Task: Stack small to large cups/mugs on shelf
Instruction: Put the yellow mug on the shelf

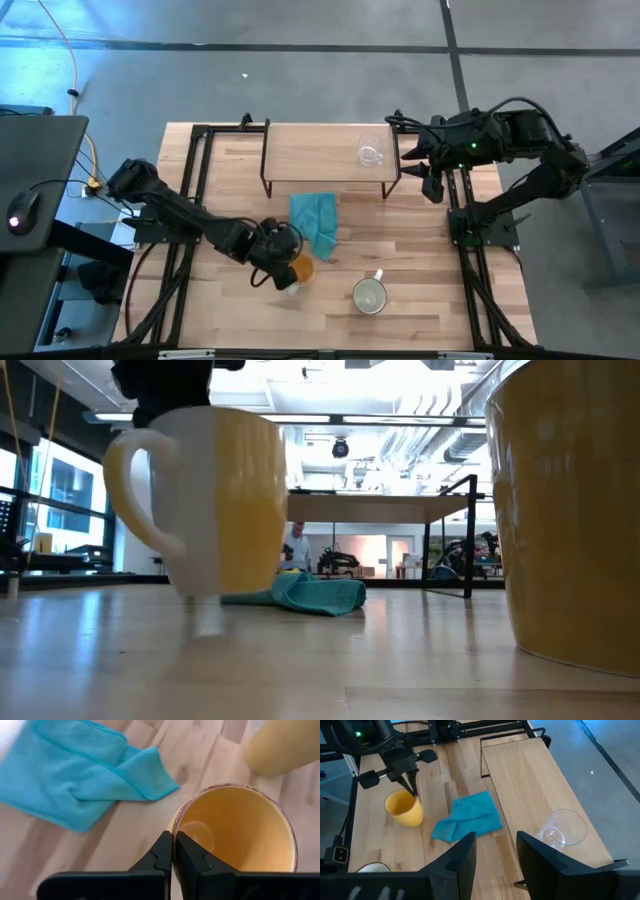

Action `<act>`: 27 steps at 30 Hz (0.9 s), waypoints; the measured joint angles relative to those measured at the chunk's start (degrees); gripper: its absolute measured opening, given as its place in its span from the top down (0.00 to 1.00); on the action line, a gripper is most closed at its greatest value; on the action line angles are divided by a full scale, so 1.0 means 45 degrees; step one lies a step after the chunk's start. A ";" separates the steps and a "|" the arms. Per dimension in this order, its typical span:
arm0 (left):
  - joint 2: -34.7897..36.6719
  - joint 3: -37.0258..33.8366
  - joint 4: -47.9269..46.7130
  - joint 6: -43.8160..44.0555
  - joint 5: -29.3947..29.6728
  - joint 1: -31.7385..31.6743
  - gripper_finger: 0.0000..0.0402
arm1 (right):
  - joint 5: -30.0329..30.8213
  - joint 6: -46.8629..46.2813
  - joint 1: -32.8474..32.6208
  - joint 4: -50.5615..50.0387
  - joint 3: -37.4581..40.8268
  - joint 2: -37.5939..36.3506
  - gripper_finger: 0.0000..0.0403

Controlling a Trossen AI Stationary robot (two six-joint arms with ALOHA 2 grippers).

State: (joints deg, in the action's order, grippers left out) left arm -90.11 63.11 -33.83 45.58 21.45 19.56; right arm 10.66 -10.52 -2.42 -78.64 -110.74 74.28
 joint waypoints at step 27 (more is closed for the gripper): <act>0.0010 0.4305 -0.4108 -0.5157 -0.1786 -0.4214 1.00 | 0.0010 -0.0018 0.0000 -0.0679 0.0000 0.0000 0.67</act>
State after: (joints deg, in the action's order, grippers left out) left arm -90.06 82.48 -52.32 22.37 13.42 0.60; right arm 10.70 -10.60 -2.42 -81.69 -110.74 74.28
